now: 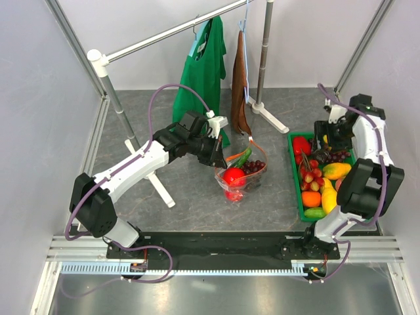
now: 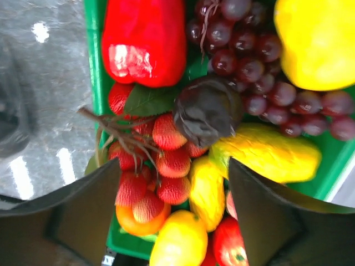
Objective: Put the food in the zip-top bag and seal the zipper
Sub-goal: Pick up the fake fruit from the bin.
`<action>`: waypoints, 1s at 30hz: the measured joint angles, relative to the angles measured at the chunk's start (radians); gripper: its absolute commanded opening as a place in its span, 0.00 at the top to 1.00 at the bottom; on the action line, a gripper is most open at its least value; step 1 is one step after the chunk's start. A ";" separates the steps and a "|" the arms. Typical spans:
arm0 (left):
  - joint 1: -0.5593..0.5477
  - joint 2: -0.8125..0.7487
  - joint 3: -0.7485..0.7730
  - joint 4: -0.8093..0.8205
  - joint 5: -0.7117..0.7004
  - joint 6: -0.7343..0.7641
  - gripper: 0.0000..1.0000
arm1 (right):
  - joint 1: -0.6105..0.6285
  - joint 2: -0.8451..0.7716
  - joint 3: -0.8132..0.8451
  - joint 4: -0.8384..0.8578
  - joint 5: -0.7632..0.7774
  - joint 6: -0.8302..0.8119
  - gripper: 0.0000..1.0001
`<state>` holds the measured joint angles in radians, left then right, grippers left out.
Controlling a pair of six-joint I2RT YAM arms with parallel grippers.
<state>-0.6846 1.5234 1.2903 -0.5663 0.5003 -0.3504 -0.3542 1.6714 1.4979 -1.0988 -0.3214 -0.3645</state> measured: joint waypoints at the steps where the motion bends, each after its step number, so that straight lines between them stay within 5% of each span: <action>1: 0.000 0.000 0.000 0.000 0.000 0.000 0.98 | 0.008 0.002 -0.019 0.013 0.012 0.005 0.09; 16: 0.000 0.000 0.000 0.000 0.000 0.000 0.98 | 0.055 0.063 -0.162 0.213 0.203 0.089 0.11; 25: 0.000 0.000 0.000 -0.001 0.000 0.000 0.98 | 0.055 0.085 -0.164 0.249 0.218 0.107 0.41; 30: 0.000 0.000 0.000 -0.001 0.000 0.000 0.98 | 0.051 0.076 -0.159 0.229 0.217 0.101 0.47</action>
<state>-0.6846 1.5234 1.2903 -0.5674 0.4999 -0.3504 -0.3031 1.7473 1.3388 -0.8700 -0.1040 -0.2630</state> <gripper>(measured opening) 0.025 0.650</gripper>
